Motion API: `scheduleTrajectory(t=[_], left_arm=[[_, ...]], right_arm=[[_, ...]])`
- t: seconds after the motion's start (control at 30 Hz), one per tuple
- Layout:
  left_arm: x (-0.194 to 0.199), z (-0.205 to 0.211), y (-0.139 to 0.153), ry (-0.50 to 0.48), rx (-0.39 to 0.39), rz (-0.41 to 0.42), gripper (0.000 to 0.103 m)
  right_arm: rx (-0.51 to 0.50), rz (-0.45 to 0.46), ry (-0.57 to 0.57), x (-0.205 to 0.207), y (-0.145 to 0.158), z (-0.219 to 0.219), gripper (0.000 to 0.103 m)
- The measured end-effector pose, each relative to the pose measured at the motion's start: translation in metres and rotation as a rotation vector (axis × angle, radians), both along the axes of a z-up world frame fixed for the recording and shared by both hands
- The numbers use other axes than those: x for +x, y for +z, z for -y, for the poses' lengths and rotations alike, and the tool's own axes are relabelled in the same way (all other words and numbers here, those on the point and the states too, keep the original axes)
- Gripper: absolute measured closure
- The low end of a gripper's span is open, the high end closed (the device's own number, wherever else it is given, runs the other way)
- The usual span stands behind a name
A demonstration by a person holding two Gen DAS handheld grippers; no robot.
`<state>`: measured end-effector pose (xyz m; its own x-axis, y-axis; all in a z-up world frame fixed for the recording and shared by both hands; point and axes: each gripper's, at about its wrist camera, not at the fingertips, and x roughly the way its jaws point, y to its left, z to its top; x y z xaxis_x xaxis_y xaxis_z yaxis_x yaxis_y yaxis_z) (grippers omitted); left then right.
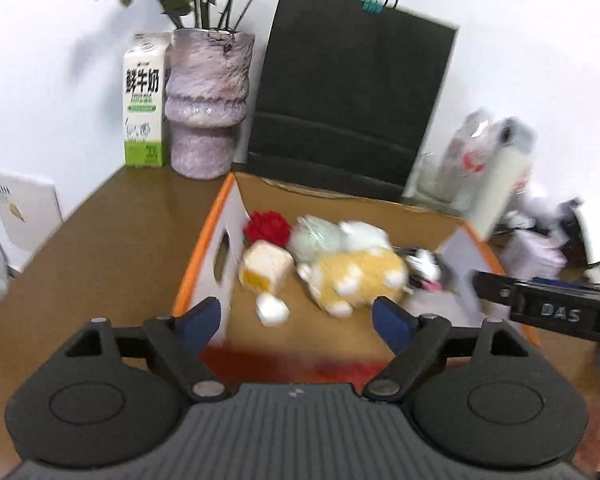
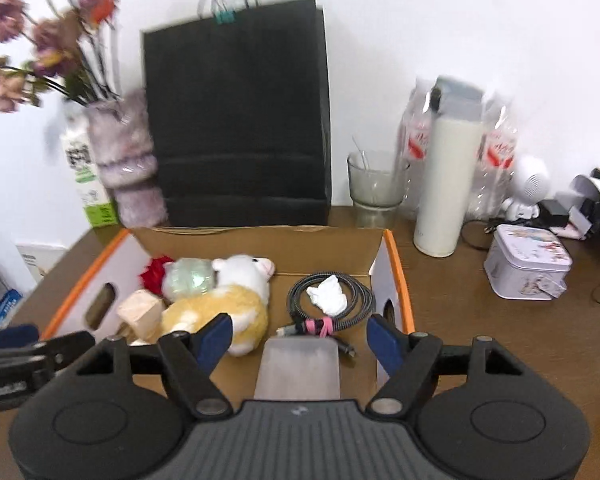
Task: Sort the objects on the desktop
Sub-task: 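Carry both items over the cardboard box and release them inside, then grasp white bottle caps with the right tool while the left tool grasps the black cable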
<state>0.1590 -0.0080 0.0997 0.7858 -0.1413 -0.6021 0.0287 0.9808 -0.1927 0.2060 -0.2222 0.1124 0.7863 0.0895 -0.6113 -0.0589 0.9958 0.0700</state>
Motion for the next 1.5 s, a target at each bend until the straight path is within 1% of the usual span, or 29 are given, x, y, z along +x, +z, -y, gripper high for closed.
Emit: scheduleTrajectory(t=[0.07,0.17,0.2,0.27,0.33,0.37,0.43,0.53,0.6,0.63,0.67,0.73,0.8,0.87,0.97,1.03,1.1,1.13,1.17,1.2,1.23,1.27,1.3,1.33,1.37,1.4,1.43,1.47,1.5], left_arm=[[-0.032,-0.002,-0.007,-0.004,-0.014,0.003,0.015],[-0.079,-0.003,-0.025,-0.009,0.003,0.009,0.009],[-0.093,-0.002,-0.033,-0.012,0.019,0.015,0.006],[-0.12,-0.001,-0.051,-0.003,0.08,0.023,0.005],[-0.144,0.0,-0.065,0.01,0.139,0.027,0.005],[-0.156,0.001,-0.07,-0.001,0.155,0.032,0.005],[-0.176,0.003,-0.076,-0.029,0.17,0.038,0.005],[-0.197,0.007,-0.081,-0.058,0.18,0.04,0.005],[-0.207,0.01,-0.086,-0.075,0.183,0.045,0.003],[-0.21,0.011,-0.09,-0.094,0.183,0.033,0.003],[-0.209,0.012,-0.092,-0.11,0.183,0.009,0.003],[-0.208,0.011,-0.092,-0.114,0.171,0.018,0.003],[-0.206,0.013,-0.092,-0.101,0.171,0.014,0.003],[-0.2,0.014,-0.091,-0.112,0.16,0.0,0.004],[-0.185,0.018,-0.085,-0.139,0.15,0.016,0.006],[-0.17,0.022,-0.082,-0.172,0.142,0.019,0.011],[-0.153,0.024,-0.076,-0.202,0.085,0.011,0.021],[-0.144,0.025,-0.072,-0.218,0.04,0.006,0.022],[-0.133,0.026,-0.069,-0.234,-0.01,0.001,0.022],[-0.124,0.029,-0.068,-0.243,-0.038,-0.009,0.022],[-0.11,0.035,-0.068,-0.246,-0.05,-0.039,0.025],[-0.099,0.041,-0.069,-0.246,-0.051,-0.065,0.04],[-0.089,0.047,-0.072,-0.244,-0.054,-0.086,0.073],[-0.08,0.051,-0.073,-0.254,-0.07,-0.111,0.084],[-0.077,0.052,-0.072,-0.256,-0.093,-0.129,0.091],[-0.081,0.049,-0.065,-0.236,-0.14,-0.138,0.098],[-0.092,0.042,-0.052,-0.261,-0.202,-0.115,0.098],[-0.107,0.035,-0.032,-0.292,-0.251,-0.05,0.099],[-0.119,0.029,-0.017,-0.301,-0.257,0.002,0.099]], right_arm=[[0.004,0.033,0.021,-0.032,-0.001,-0.002,0.03],[-0.019,0.045,0.065,-0.078,-0.01,-0.007,0.029],[-0.025,0.059,0.074,-0.096,-0.015,-0.009,0.028],[-0.03,0.07,0.1,-0.128,-0.025,-0.013,0.022],[-0.016,0.07,0.114,-0.16,-0.037,-0.014,0.022],[-0.005,0.065,0.123,-0.177,-0.045,-0.015,0.022],[0.005,0.054,0.14,-0.205,-0.062,-0.016,0.022],[-0.001,0.046,0.143,-0.239,-0.085,-0.017,0.022],[0.0,0.042,0.145,-0.256,-0.093,-0.015,0.022],[0.005,0.041,0.143,-0.264,-0.095,-0.013,0.022],[0.017,0.05,0.135,-0.27,-0.094,-0.011,0.022],[0.058,0.07,0.127,-0.278,-0.092,-0.006,0.022],[0.069,0.062,0.124,-0.278,-0.093,-0.004,0.022],[0.072,0.075,0.105,-0.278,-0.091,-0.002,0.022],[0.074,0.091,0.094,-0.268,-0.081,0.001,0.023],[0.06,0.113,0.082,-0.256,-0.072,0.004,0.025],[0.053,0.134,0.069,-0.242,-0.064,0.007,0.032],[0.051,0.142,0.06,-0.235,-0.06,0.009,0.036],[0.05,0.147,0.05,-0.229,-0.057,0.011,0.038],[0.053,0.153,0.035,-0.222,-0.054,0.015,0.038],[0.056,0.155,0.021,-0.218,-0.052,0.018,0.038],[0.061,0.157,0.011,-0.215,-0.051,0.021,0.038],[0.066,0.161,0.005,-0.214,-0.05,0.024,0.038],[0.069,0.16,0.001,-0.213,-0.051,0.025,0.038],[0.069,0.155,0.004,-0.213,-0.052,0.026,0.038],[0.063,0.149,0.01,-0.213,-0.054,0.026,0.038],[0.052,0.14,0.015,-0.214,-0.058,0.025,0.038],[0.04,0.127,0.024,-0.214,-0.061,0.023,0.038],[0.032,0.121,0.042,-0.215,-0.063,0.022,0.038]])
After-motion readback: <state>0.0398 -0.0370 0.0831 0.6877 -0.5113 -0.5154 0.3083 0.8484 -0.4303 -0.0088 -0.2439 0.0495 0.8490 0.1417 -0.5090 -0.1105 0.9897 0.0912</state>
